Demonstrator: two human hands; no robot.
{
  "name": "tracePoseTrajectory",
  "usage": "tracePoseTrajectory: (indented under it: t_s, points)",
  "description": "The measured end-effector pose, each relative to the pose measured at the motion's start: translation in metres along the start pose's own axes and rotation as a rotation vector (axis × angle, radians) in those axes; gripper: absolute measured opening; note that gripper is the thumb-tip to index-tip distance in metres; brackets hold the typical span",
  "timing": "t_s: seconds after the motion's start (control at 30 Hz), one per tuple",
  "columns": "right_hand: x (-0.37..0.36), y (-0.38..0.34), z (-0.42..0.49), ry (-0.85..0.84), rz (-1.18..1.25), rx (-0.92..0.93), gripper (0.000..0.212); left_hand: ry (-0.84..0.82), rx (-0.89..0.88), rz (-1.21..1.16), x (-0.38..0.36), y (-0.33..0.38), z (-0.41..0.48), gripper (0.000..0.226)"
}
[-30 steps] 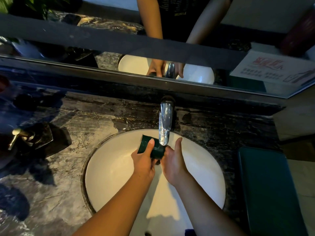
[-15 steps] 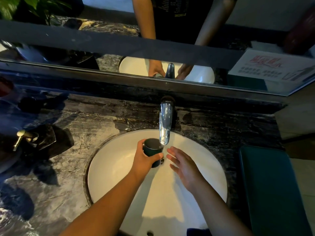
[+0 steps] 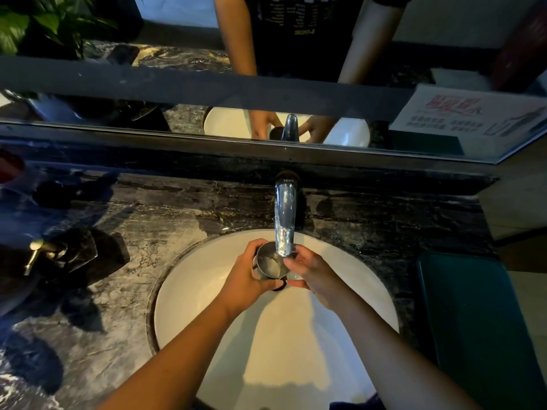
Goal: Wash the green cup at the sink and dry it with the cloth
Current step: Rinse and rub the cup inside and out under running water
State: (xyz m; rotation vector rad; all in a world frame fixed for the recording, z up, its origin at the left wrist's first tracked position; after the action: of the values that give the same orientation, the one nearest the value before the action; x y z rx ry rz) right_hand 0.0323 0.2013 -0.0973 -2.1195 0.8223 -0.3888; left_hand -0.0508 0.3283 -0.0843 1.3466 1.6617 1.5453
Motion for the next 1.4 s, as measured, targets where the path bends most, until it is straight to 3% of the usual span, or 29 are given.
tracePoseTrajectory:
  t_s: [0.2,0.37,0.47,0.53,0.67,0.9,1.17,1.4]
  points:
    - [-0.017,0.021,0.008,-0.086,-0.203,0.012,0.083,0.020,0.111,-0.224,-0.010,-0.018,-0.011,0.074]
    - [-0.018,0.025,0.009,-0.067,-0.212,0.060,0.067,-0.078,0.133,-0.188,-0.015,-0.026,-0.019,0.077]
    - [-0.001,0.024,0.011,0.061,-0.102,0.105,0.073,-0.057,0.257,-0.255,-0.006,-0.035,-0.019,0.078]
    - [0.010,0.028,0.009,0.122,-0.123,0.105,0.072,0.011,0.299,-0.262,0.003,-0.036,-0.017,0.065]
    - [0.001,0.039,0.006,0.057,-0.227,0.071,0.064,0.074,0.361,-0.282,0.009,-0.034,-0.016,0.033]
    - [-0.009,0.024,0.012,0.126,-0.172,0.129,0.079,0.076,0.451,-0.364,-0.001,-0.034,-0.018,0.033]
    - [-0.010,0.023,0.005,0.168,-0.131,0.127,0.067,0.100,0.484,-0.432,-0.014,-0.030,-0.015,0.033]
    - [-0.007,0.030,0.003,0.152,-0.186,0.109,0.074,0.103,0.494,-0.438,-0.015,-0.032,-0.015,0.033]
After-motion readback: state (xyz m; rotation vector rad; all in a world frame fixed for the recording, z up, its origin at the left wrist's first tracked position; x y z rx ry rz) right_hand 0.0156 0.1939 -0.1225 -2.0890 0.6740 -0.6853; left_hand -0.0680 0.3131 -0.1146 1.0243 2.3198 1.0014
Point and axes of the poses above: each hand's wrist, its own z-axis towards the middle knuckle, its own x-axis out of the back of the hand, y = z × x, the point moved 8 cm from there along z, towards the middle knuckle, and after that the axes turned 4 degrees about y, right-handed, at the moved point
